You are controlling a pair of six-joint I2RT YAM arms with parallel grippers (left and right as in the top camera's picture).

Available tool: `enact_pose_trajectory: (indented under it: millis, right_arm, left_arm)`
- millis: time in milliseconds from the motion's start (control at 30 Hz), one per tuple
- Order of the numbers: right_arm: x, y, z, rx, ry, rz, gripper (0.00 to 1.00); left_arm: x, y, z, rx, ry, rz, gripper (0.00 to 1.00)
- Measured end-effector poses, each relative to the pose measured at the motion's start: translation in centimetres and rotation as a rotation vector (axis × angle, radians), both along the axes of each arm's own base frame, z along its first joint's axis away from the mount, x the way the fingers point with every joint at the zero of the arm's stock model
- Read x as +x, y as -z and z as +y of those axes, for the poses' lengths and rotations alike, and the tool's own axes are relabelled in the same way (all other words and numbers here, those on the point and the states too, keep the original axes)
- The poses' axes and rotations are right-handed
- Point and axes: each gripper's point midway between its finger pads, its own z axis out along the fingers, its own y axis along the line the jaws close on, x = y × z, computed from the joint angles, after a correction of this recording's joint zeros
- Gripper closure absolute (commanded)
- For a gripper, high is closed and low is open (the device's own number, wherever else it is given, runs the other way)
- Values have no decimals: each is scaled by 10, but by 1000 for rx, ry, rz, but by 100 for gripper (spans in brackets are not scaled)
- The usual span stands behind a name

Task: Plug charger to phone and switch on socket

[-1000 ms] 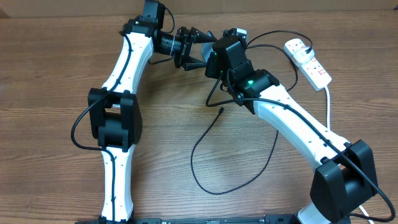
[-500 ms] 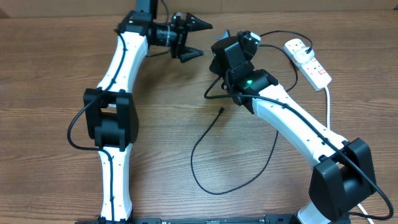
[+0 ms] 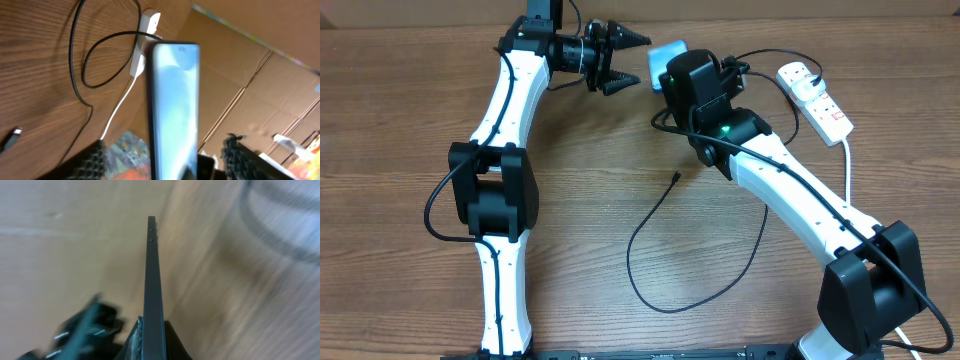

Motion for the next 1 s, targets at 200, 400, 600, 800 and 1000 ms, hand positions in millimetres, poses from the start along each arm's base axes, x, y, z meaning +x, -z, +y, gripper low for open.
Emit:
enact_pose_trajectory:
  millis: [200,400,600,800,1000]
  right_arm:
    - [-1,-8,18,145,-26,10,96]
    - [-9,4,18,181,-4,84,96]
    - [-14,12,15,247,62,148,96]
    - [-13,11,16,313,106,160,96]
    - [-12,10,17,370,143,177,96]
  left_arm:
    - [0,0,0,-4,-18,54,40]
    - [-1,0,-3,-7,-27,89,41]
    - [0,0,-4,-15,-44,136,55]
    - [0,0,-4,-17,-52,159,58]
    - [0,-1,-3,-21,-60,186,59]
